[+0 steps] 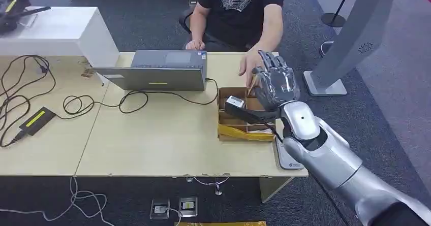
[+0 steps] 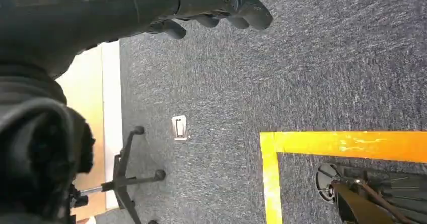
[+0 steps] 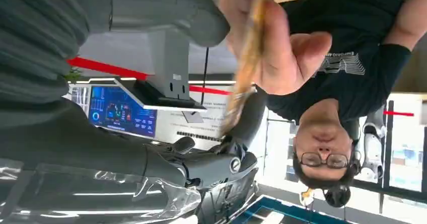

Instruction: Pass the card to the sensor for recognition and then transmit it.

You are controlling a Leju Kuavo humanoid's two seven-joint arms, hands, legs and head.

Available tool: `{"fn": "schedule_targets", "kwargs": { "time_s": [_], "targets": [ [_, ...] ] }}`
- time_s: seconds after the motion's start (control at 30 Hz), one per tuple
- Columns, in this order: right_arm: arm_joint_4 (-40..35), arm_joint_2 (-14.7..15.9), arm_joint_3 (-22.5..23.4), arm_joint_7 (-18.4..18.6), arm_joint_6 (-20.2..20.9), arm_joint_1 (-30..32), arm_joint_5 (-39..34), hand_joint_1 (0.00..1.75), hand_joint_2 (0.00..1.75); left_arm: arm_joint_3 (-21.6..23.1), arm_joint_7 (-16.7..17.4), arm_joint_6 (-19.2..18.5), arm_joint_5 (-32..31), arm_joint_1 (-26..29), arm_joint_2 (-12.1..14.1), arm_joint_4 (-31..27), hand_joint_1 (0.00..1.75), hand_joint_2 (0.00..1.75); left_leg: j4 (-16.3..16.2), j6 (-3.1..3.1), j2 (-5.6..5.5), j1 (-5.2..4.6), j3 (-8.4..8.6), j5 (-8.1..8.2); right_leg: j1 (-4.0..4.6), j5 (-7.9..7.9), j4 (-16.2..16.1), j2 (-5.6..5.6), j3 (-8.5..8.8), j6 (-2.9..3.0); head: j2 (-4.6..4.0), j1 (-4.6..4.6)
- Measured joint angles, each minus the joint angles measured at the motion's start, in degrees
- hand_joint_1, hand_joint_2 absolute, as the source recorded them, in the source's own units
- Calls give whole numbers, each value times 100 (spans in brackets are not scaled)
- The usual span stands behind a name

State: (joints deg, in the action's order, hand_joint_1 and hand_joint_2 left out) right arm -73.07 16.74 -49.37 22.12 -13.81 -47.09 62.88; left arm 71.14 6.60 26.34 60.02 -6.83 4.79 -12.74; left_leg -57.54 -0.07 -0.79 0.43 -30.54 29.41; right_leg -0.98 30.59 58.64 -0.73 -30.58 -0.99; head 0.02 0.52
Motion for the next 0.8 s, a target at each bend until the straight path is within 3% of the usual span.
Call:
{"fn": "schedule_targets", "kwargs": {
  "time_s": [0.63,0.8],
  "targets": [
    [542,-153,-50,-28,-44,-150,269,0,175,0,-7,4,15,2,-24,0,0,0,0,0,0,0,0,0,0,0,0,2,-2,0,0,0],
    [542,-151,0,-83,194,-105,-246,0,175,-2,-7,15,79,5,-28,0,0,0,-1,0,1,0,4,0,0,0,0,5,-4,0,0,-2]
  ]
}}
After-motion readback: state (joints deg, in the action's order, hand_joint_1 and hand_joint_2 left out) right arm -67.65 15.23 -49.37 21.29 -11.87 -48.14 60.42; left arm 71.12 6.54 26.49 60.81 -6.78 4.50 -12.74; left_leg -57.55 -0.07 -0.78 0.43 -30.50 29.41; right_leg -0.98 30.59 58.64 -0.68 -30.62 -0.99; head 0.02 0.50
